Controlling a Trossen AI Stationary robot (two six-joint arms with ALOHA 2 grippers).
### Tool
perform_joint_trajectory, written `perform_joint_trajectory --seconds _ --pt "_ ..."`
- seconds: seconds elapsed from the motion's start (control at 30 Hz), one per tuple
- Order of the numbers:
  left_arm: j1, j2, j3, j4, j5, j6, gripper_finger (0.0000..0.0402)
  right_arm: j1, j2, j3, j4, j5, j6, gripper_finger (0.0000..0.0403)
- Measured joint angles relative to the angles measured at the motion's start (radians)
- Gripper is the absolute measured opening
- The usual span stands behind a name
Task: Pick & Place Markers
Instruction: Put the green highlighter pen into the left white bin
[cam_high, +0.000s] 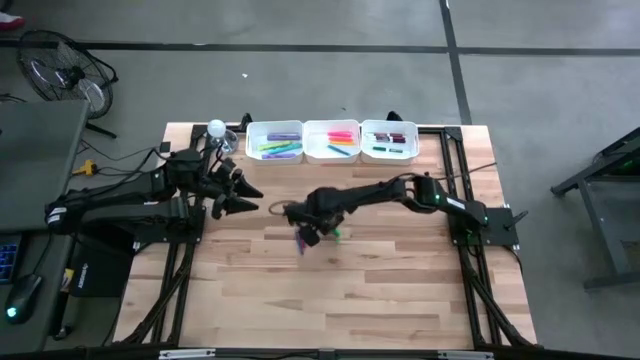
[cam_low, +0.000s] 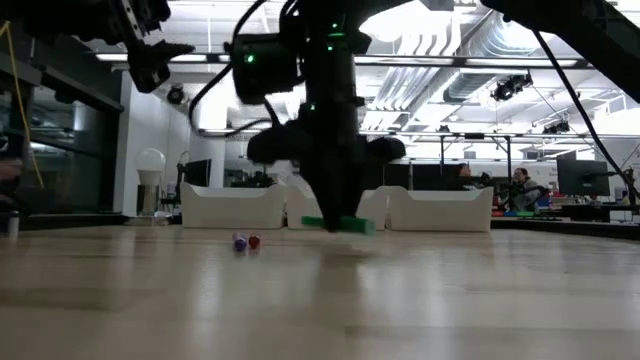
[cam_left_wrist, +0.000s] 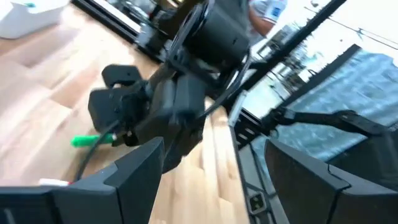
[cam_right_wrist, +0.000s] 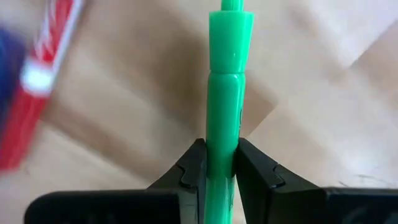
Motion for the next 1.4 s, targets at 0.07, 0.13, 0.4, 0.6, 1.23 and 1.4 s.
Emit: perform_joint_trajectory --seconds 0.07,0.13,0.4,0.6,1.23,1.4 --pt "0.0 0.01 0.0 0.0 -0.03 0.0 0.0275 -0.019 -0.028 0.0 0.01 0.024 -0.02 0.0054" --pt "0.0 0.021 0.0 0.006 -0.056 0.0 0.0275 -0.035 -0.062 0.001 0.025 0.048 -0.046 0.0054" --pt "0.0 0.115 0.0 0.095 -0.167 0.013 0.0275 -0.11 -0.204 0.002 0.118 0.083 -0.197 0.0054" --pt "0.001 0.217 0.0 0.248 -0.263 0.053 0.0275 -0.157 -0.305 0.002 0.2 0.06 -0.314 0.0054" --pt "0.001 0.53 0.0 0.802 -0.497 0.109 0.0275 -0.209 -0.459 0.003 0.408 -0.107 -0.543 0.0054" --pt "0.001 0.576 0.0 0.875 -0.52 0.109 0.0275 -0.209 -0.459 0.003 0.408 -0.133 -0.569 0.0054"
